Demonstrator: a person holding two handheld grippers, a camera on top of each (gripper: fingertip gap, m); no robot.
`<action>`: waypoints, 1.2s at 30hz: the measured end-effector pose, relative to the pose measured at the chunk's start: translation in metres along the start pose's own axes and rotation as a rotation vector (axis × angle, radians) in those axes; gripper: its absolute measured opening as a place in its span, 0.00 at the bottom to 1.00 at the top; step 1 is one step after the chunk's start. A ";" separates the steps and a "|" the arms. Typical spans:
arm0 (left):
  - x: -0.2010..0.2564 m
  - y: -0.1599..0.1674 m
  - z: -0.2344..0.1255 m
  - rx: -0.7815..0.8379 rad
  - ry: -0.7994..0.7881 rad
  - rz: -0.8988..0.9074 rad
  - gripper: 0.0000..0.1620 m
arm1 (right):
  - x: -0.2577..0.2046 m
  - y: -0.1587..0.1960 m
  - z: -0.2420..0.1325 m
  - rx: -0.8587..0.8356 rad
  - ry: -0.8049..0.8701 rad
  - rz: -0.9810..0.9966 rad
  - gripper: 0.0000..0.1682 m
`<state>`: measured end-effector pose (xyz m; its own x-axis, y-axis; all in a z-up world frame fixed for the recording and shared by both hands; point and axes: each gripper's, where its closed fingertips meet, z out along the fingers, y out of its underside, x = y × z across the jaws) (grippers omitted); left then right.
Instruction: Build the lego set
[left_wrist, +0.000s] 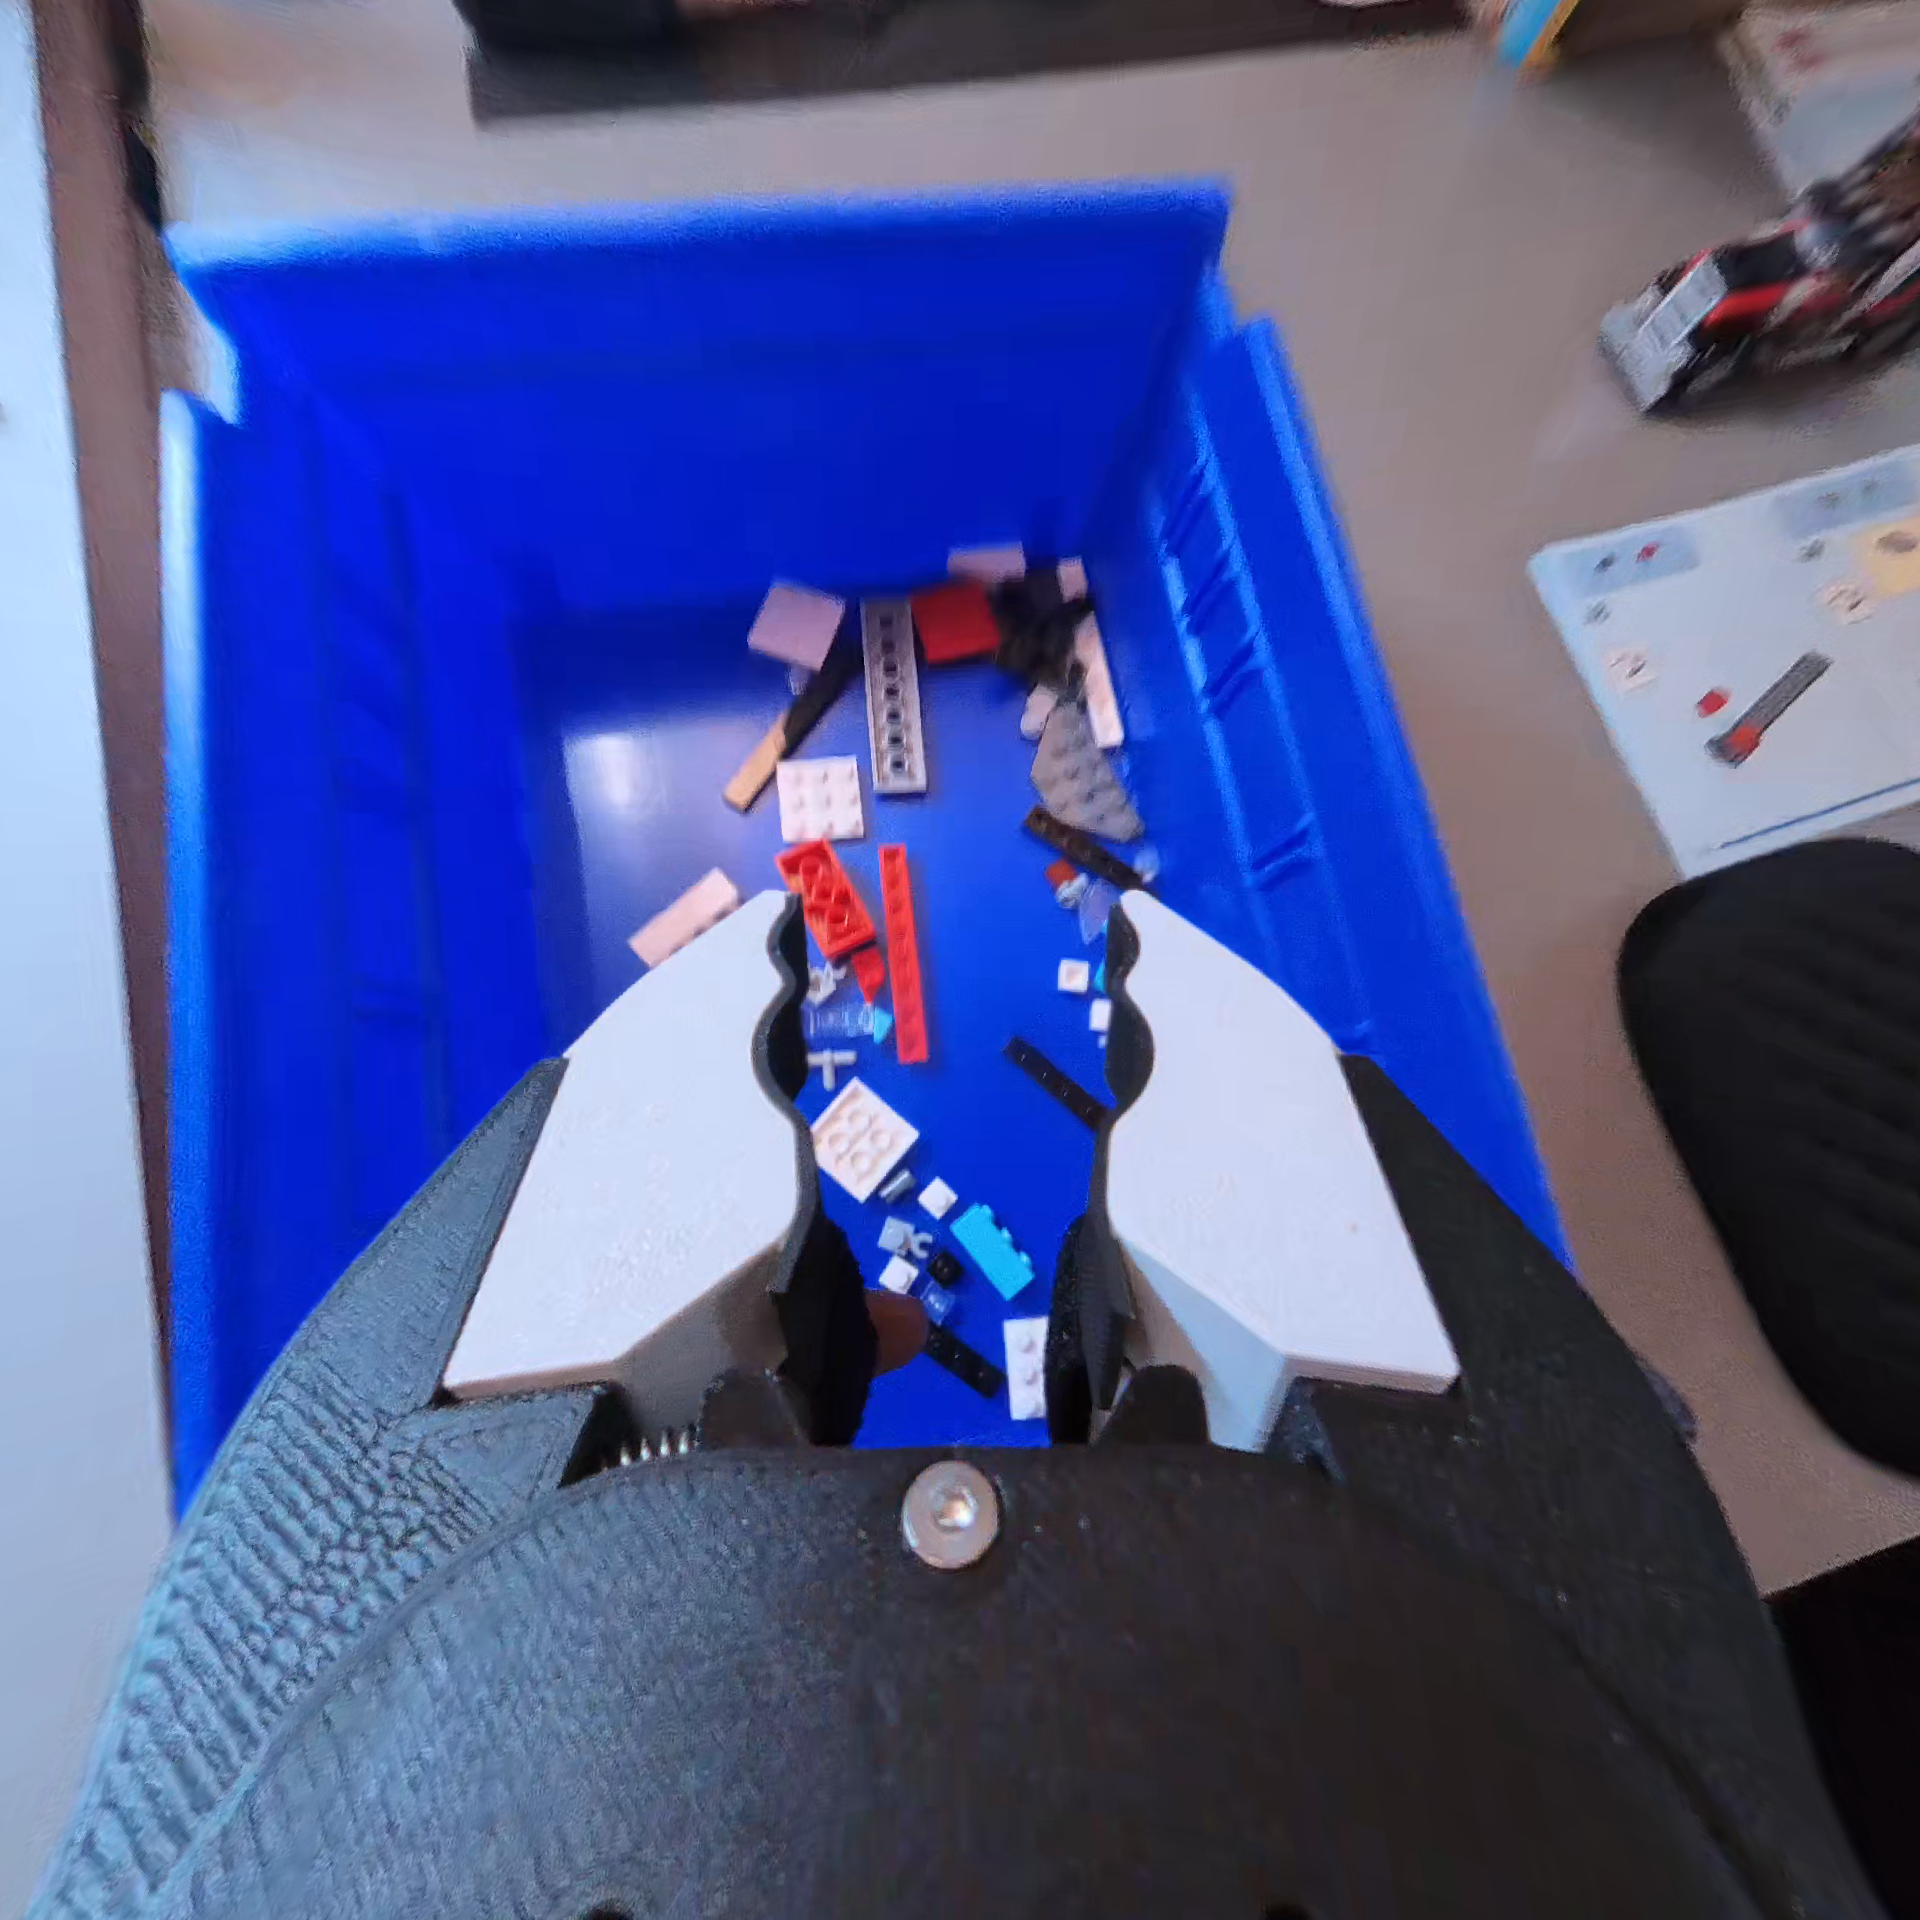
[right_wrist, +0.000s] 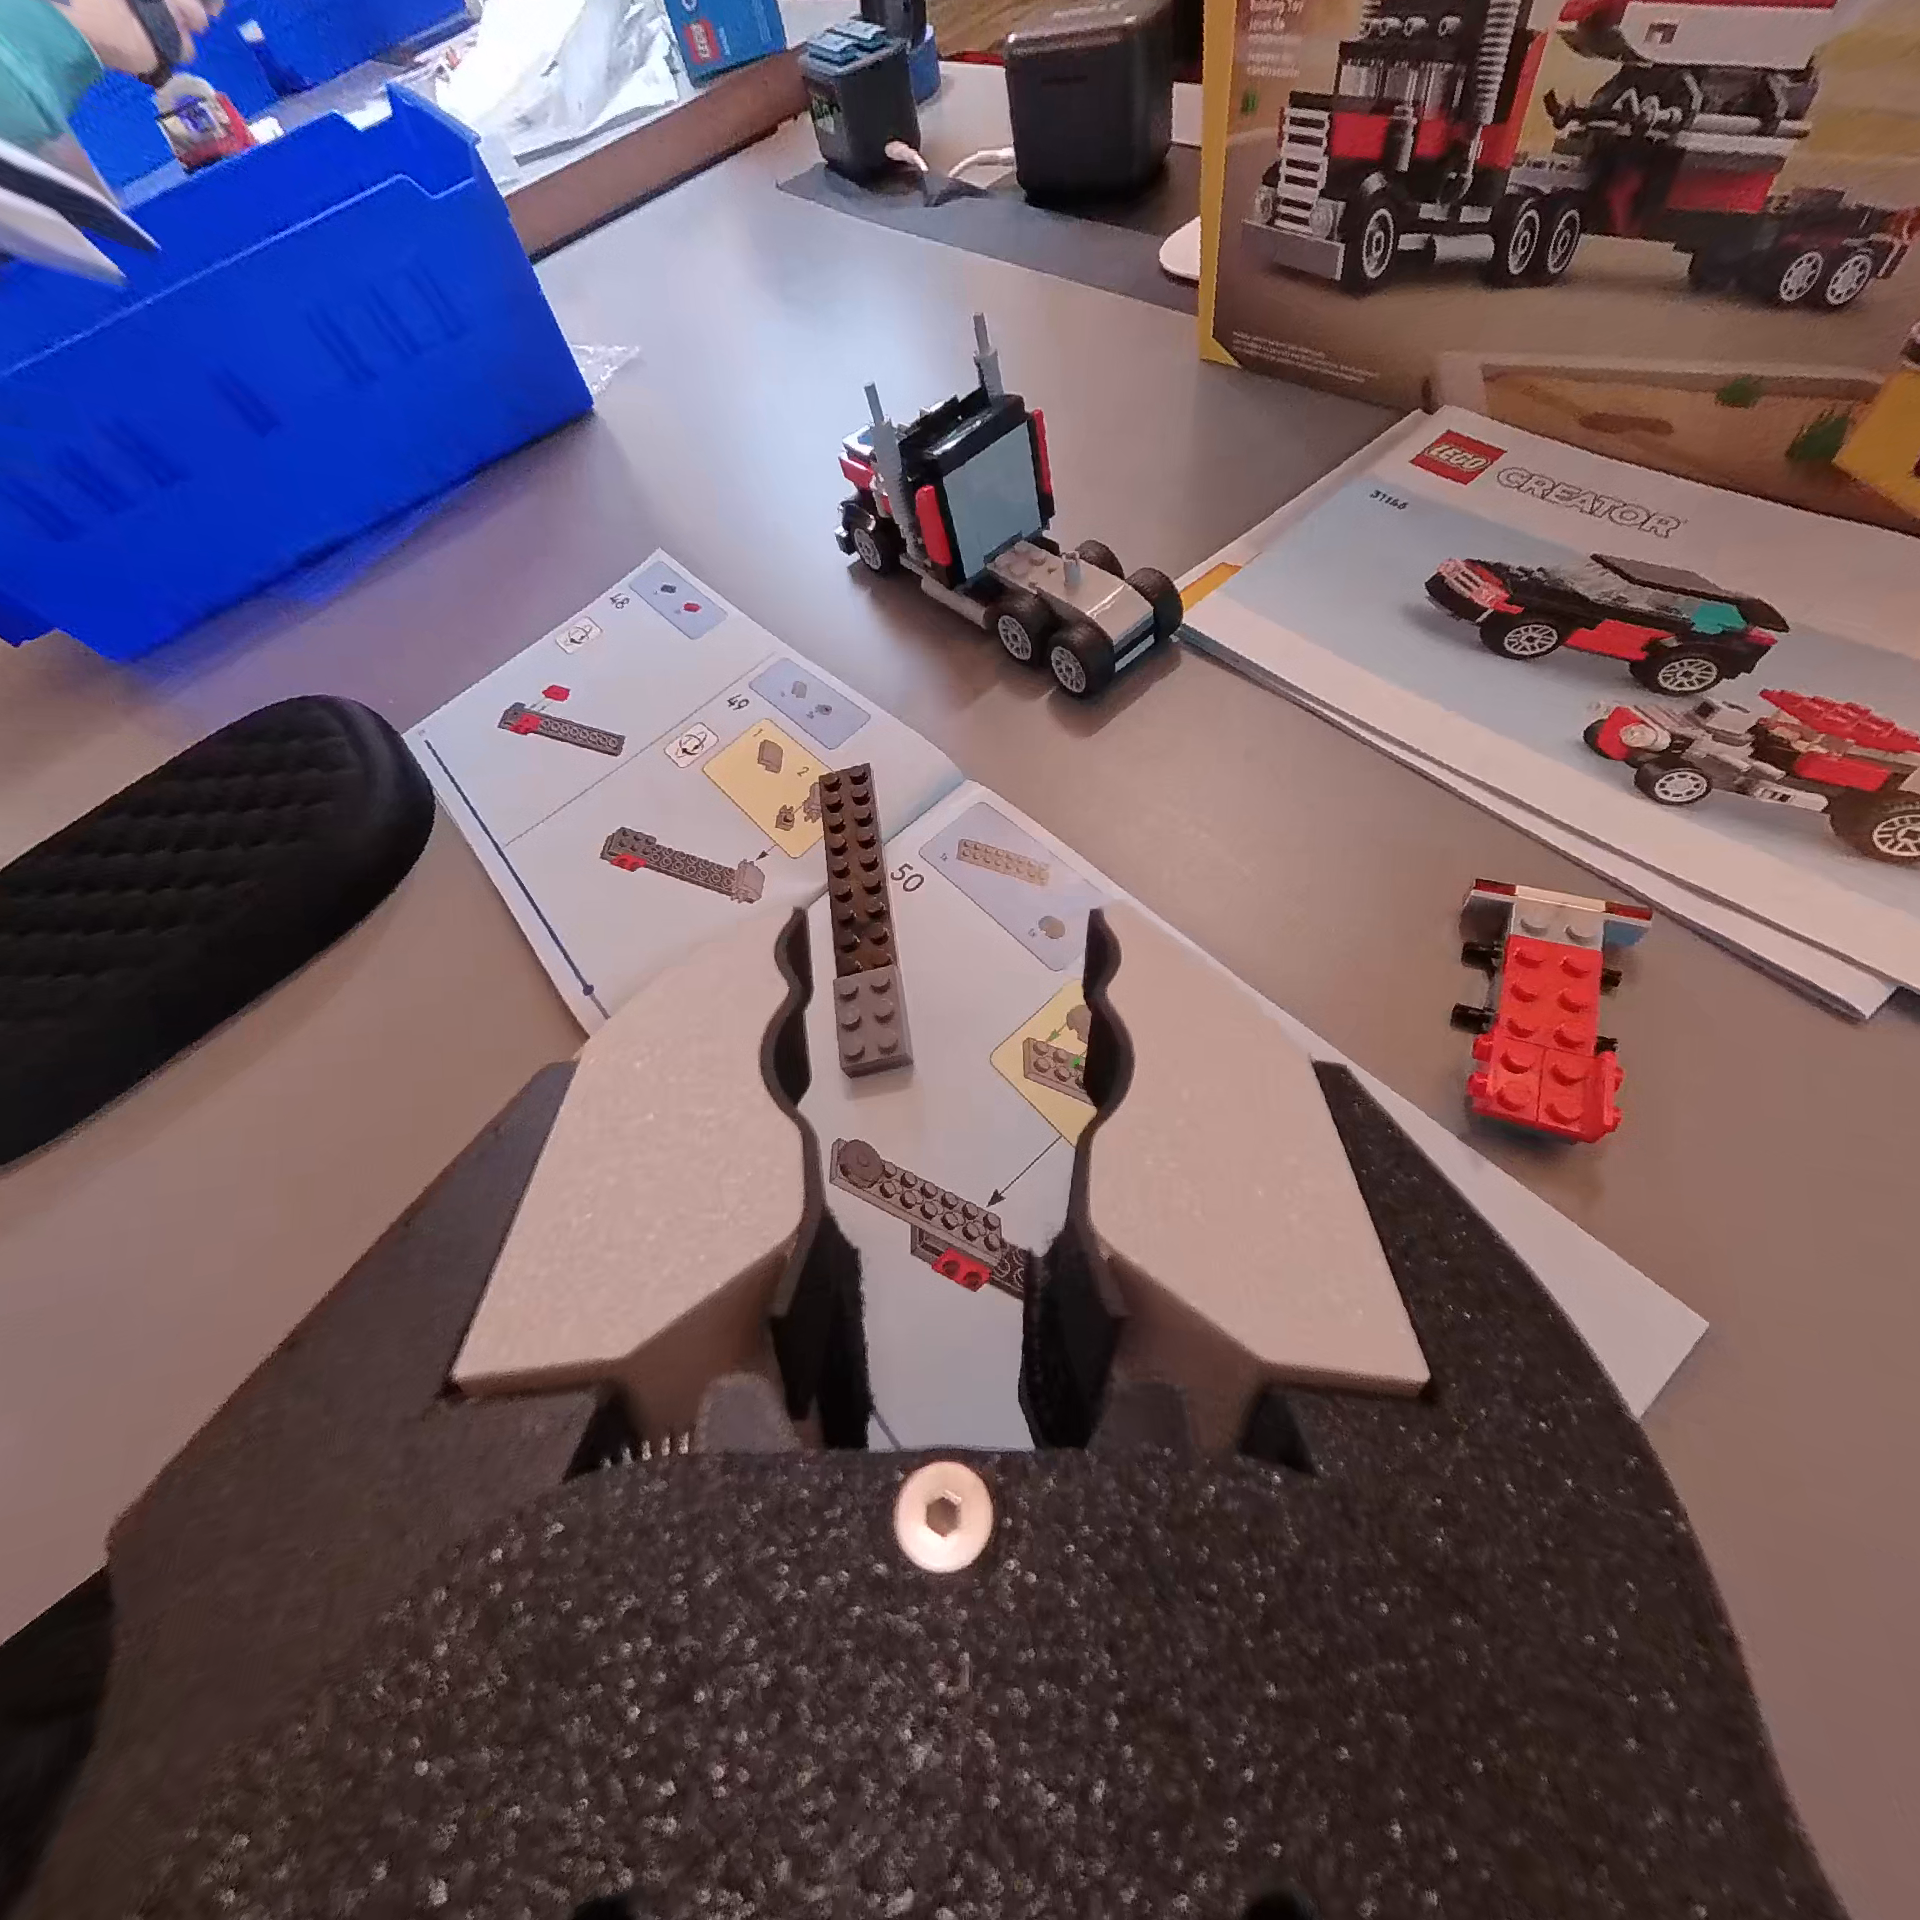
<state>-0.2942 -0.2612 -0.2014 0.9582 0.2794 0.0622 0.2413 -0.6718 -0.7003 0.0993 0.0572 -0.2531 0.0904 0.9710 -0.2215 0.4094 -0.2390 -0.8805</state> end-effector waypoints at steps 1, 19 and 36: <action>-0.003 0.011 0.006 -0.014 0.002 -0.009 0.34 | -0.001 -0.001 0.000 0.009 -0.009 -0.003 0.30; -0.036 0.055 0.077 -0.235 -0.060 0.106 0.19 | -0.013 0.005 0.011 0.028 -0.055 -0.222 0.27; -0.026 0.058 0.074 -0.233 0.003 0.121 0.16 | -0.009 0.019 0.017 -0.047 -0.054 -0.221 0.27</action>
<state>-0.3161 -0.2565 -0.2964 0.9827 0.1852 -0.0100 0.1531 -0.8405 -0.5197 0.0910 0.0437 -0.2746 -0.0541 0.9974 -0.0483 0.4558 -0.0183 -0.8899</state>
